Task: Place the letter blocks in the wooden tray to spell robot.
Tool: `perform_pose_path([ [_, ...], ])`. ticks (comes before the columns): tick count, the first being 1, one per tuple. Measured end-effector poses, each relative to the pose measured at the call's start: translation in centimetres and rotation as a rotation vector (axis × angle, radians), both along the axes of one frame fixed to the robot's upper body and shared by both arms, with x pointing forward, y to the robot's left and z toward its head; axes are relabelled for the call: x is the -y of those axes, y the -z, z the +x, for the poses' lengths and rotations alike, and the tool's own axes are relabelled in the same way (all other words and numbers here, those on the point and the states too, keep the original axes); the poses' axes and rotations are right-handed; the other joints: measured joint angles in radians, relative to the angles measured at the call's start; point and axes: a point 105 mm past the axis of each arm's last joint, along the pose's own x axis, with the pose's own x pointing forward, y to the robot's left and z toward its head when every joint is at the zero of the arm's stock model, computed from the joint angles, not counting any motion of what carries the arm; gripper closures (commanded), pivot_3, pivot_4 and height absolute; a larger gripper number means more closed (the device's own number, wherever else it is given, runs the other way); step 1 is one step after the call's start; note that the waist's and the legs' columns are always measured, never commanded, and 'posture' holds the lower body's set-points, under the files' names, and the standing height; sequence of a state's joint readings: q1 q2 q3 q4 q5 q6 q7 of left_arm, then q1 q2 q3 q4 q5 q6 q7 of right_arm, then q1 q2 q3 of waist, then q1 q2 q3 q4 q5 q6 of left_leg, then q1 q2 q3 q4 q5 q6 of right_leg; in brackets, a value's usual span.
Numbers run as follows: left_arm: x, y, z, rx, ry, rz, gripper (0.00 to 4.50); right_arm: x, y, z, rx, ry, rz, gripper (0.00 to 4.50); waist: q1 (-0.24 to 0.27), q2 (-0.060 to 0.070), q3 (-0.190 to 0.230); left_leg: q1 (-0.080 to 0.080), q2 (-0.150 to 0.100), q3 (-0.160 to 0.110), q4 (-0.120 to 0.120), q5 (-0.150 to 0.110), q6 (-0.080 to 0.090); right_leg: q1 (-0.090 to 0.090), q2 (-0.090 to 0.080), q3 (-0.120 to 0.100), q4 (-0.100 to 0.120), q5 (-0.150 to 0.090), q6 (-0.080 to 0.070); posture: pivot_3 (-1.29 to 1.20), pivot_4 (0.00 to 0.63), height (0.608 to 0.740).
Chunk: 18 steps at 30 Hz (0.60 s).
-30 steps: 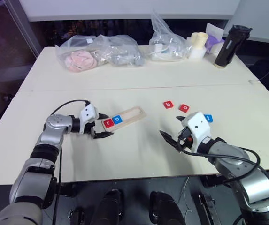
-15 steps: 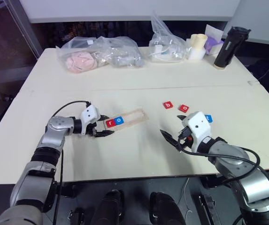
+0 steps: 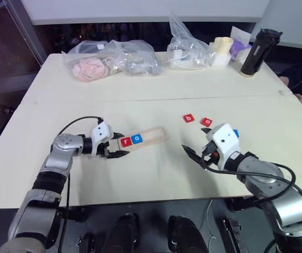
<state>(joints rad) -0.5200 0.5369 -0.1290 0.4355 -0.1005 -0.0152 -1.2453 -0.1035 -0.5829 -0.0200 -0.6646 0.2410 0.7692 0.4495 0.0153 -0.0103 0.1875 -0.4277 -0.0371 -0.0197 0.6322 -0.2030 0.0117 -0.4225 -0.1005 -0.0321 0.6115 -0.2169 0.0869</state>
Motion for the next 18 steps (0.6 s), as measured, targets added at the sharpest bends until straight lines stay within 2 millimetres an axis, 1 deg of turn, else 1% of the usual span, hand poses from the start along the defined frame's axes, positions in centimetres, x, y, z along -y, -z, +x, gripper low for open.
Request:
perform_pose_path([
  [3,1.4,0.2,-1.4,-0.013,0.073,0.002,1.38,0.5,-0.1,0.0,-0.003,0.008,-0.012,0.00,0.000,0.000,0.000,0.000,0.000,0.000,0.000,0.000,0.000,0.000,0.000,0.000,0.000,0.000,0.000,0.00,0.150,0.738],
  [8,3.5,0.5,-3.2,-0.016,0.151,0.001,1.38,1.0,-0.2,0.0,-0.013,0.023,-0.015,0.00,0.000,0.000,0.000,0.000,0.000,0.000,0.000,0.000,-0.001,0.000,-0.001,0.000,-0.001,0.000,0.000,0.00,0.150,0.738],
  [12,4.5,0.7,-3.8,0.002,0.171,0.006,1.38,1.0,0.0,0.0,-0.028,0.024,-0.013,0.00,0.000,0.000,0.000,0.000,0.000,0.000,0.000,0.000,0.000,0.000,-0.001,0.000,-0.001,0.000,0.000,0.00,0.150,0.738],
  [18,5.3,0.7,-4.5,0.021,0.210,0.028,1.38,1.0,0.2,-0.1,-0.042,0.028,-0.015,0.00,-0.001,0.000,0.000,0.000,0.000,0.000,0.000,0.000,0.000,0.000,-0.001,0.000,-0.001,0.000,0.000,0.00,0.150,0.738],
])
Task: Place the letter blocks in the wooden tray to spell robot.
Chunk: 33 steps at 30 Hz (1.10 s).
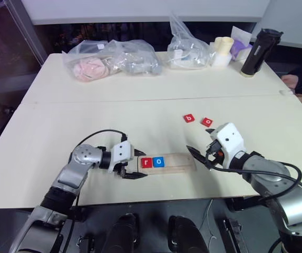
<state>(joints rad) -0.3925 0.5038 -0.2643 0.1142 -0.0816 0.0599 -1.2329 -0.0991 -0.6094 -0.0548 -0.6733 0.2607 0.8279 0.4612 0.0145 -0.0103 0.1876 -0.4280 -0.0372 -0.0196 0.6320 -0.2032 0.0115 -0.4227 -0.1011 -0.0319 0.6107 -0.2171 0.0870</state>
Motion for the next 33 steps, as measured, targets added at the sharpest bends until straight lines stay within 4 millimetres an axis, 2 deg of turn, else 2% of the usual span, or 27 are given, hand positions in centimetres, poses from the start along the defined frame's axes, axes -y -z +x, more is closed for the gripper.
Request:
perform_pose_path([
  [10,0.2,0.2,-0.5,0.005,0.015,0.008,1.38,0.0,0.0,0.0,0.000,0.001,0.000,0.00,-0.001,0.000,0.000,0.000,0.000,0.000,-0.001,0.000,0.000,0.000,0.000,0.000,0.000,0.000,0.000,0.00,0.150,0.738],
  [12,0.2,0.3,-0.6,0.004,0.010,0.005,0.36,0.0,0.0,0.0,0.000,0.001,0.000,0.00,-0.001,0.000,0.000,0.000,0.000,0.000,-0.001,0.000,0.000,0.000,0.000,0.000,0.000,0.000,0.000,0.00,0.150,0.738],
  [13,0.1,0.3,-0.5,0.005,0.004,0.001,0.05,0.0,0.0,0.0,0.000,0.001,0.000,0.00,-0.001,0.000,0.000,0.000,0.000,0.000,-0.001,0.000,0.000,0.000,0.000,0.000,0.000,0.000,0.000,0.00,0.150,0.738],
  [21,-0.3,0.3,-0.7,0.008,-0.011,-0.002,0.05,0.0,0.0,0.0,-0.001,-0.001,0.000,0.00,-0.002,0.000,0.000,0.000,0.000,0.000,-0.001,-0.001,-0.002,-0.001,0.000,0.000,0.000,0.000,0.000,0.00,0.150,0.738],
  [26,-2.2,0.2,-1.5,0.002,-0.021,0.029,0.05,-0.2,0.0,-0.1,-0.004,-0.016,0.003,0.00,-0.014,0.000,0.000,0.000,0.001,0.000,-0.004,-0.001,-0.001,-0.003,0.001,0.000,0.000,0.000,0.000,0.00,0.150,0.738],
  [33,-6.9,-0.1,-2.3,-0.036,-0.097,0.094,0.05,-0.8,-1.2,0.9,0.020,-0.056,0.017,0.00,-0.029,0.001,0.000,0.001,0.004,0.000,-0.005,-0.002,-0.003,-0.004,0.002,-0.001,0.000,0.000,-0.002,0.00,0.150,0.738],
])
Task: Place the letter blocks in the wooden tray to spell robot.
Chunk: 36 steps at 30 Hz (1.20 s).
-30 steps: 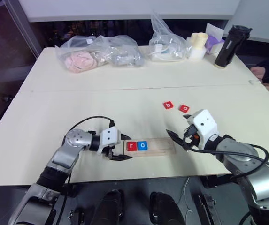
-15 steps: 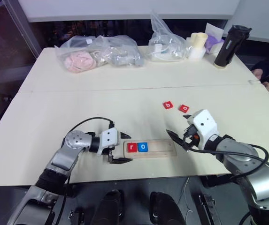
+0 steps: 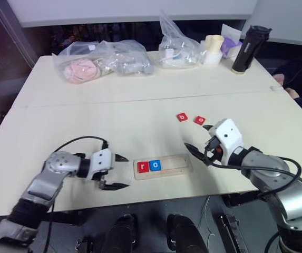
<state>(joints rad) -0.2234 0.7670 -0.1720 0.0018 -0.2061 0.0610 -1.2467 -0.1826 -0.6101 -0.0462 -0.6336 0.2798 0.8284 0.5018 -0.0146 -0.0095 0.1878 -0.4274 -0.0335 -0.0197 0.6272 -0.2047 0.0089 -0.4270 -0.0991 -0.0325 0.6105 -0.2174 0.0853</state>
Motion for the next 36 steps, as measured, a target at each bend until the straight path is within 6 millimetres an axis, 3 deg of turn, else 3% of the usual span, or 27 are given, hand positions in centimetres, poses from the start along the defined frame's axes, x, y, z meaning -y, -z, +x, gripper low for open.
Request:
perform_pose_path([
  [5,-1.1,-0.9,-0.4,-0.086,-0.078,-0.086,0.05,-0.2,-0.7,1.6,0.008,0.011,-0.003,0.00,0.003,0.000,0.001,-0.003,0.000,0.000,0.001,0.000,0.000,-0.001,-0.002,0.000,-0.001,0.000,-0.001,0.00,0.150,0.738],
  [8,-0.9,-3.8,-0.4,-0.092,-0.098,-0.222,0.05,-0.4,-0.3,3.6,-0.016,0.058,0.000,0.00,0.003,-0.001,0.001,-0.005,-0.001,0.000,0.002,0.000,0.000,-0.004,-0.003,-0.001,-0.001,0.001,-0.001,0.00,0.150,0.738],
  [12,-0.1,-7.4,-0.2,-0.023,-0.095,-0.315,0.05,-0.8,1.3,5.8,-0.073,0.107,0.012,0.00,0.005,0.000,0.001,-0.006,-0.003,0.001,0.002,0.001,0.002,-0.004,-0.003,-0.001,-0.001,0.001,-0.001,0.00,0.150,0.738],
  [20,2.3,-10.0,-0.1,0.007,-0.146,-0.458,0.05,1.1,3.0,9.8,-0.096,0.280,-0.020,0.00,0.004,-0.001,0.002,-0.007,-0.004,0.002,0.004,0.002,0.003,-0.005,0.001,-0.001,0.002,0.001,0.000,0.00,0.150,0.738],
  [27,3.5,-10.3,-1.0,0.024,-0.131,-0.455,0.05,2.7,4.1,11.0,-0.128,0.319,-0.001,0.00,0.003,-0.001,0.002,-0.006,-0.004,0.003,0.004,0.002,0.004,-0.004,0.002,-0.001,0.003,0.001,0.000,0.00,0.150,0.738],
  [33,3.8,-9.5,-1.1,0.010,-0.123,-0.439,0.05,0.5,1.9,12.1,-0.066,0.240,0.031,0.00,0.001,-0.001,0.002,-0.003,-0.002,0.005,0.003,0.002,0.004,-0.003,0.003,0.000,0.004,0.001,0.000,0.00,0.150,0.738],
  [36,3.8,-9.3,-1.1,0.011,-0.125,-0.436,0.05,-0.5,2.1,12.2,-0.078,0.209,0.039,0.00,0.004,-0.001,0.002,-0.003,-0.002,0.005,0.004,0.002,0.004,-0.002,0.003,0.000,0.004,0.001,0.000,0.00,0.150,0.738],
])
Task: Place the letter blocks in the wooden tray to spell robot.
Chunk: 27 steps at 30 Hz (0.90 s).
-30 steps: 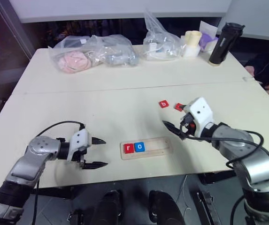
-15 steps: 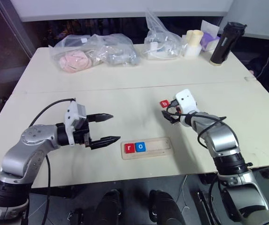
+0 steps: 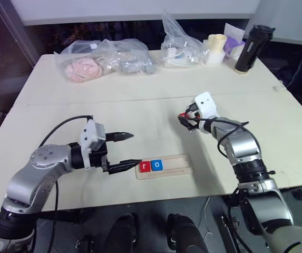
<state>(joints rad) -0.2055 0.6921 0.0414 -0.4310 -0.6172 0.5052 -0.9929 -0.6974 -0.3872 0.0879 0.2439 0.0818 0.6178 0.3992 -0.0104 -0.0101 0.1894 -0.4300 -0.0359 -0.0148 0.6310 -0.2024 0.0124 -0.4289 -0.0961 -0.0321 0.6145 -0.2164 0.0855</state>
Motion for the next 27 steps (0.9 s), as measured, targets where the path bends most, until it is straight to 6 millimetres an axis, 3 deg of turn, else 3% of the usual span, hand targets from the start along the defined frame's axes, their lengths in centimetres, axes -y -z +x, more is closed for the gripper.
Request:
perform_pose_path([
  [3,0.1,0.1,0.0,0.008,0.001,-0.001,0.05,-1.1,0.9,0.2,-0.033,-0.026,0.015,0.00,-0.001,0.000,0.000,0.000,0.000,0.001,0.001,0.000,0.000,0.000,0.000,0.001,0.000,0.000,0.000,0.00,0.150,0.738],
  [8,-0.1,0.5,0.2,0.006,-0.023,0.013,0.05,-1.0,2.5,1.0,-0.091,0.008,-0.006,0.00,-0.002,0.000,0.000,0.002,0.000,0.001,0.000,0.000,0.000,0.001,0.000,0.001,0.000,0.000,0.000,0.00,0.150,0.738],
  [22,-0.5,1.0,0.4,0.016,-0.070,0.034,0.05,-2.3,3.0,1.7,-0.158,0.051,0.096,0.00,-0.005,0.000,0.000,0.004,0.000,0.001,-0.001,0.000,0.000,0.001,0.000,0.001,0.001,0.000,0.000,0.00,0.150,0.738],
  [25,-0.5,1.0,0.5,0.017,-0.075,0.035,0.00,-2.0,3.0,1.8,-0.173,0.086,0.112,0.86,-0.005,0.001,0.000,0.004,0.000,0.001,-0.001,0.000,0.000,0.002,0.000,0.001,0.001,0.000,0.000,0.00,0.150,0.738],
  [27,-0.5,1.0,0.5,0.017,-0.080,0.036,0.00,-1.7,3.0,1.8,-0.177,0.106,0.114,1.86,-0.002,0.000,0.000,0.004,0.000,0.001,0.000,0.000,0.000,0.002,0.000,0.001,0.001,0.000,0.000,0.00,0.150,0.738],
])
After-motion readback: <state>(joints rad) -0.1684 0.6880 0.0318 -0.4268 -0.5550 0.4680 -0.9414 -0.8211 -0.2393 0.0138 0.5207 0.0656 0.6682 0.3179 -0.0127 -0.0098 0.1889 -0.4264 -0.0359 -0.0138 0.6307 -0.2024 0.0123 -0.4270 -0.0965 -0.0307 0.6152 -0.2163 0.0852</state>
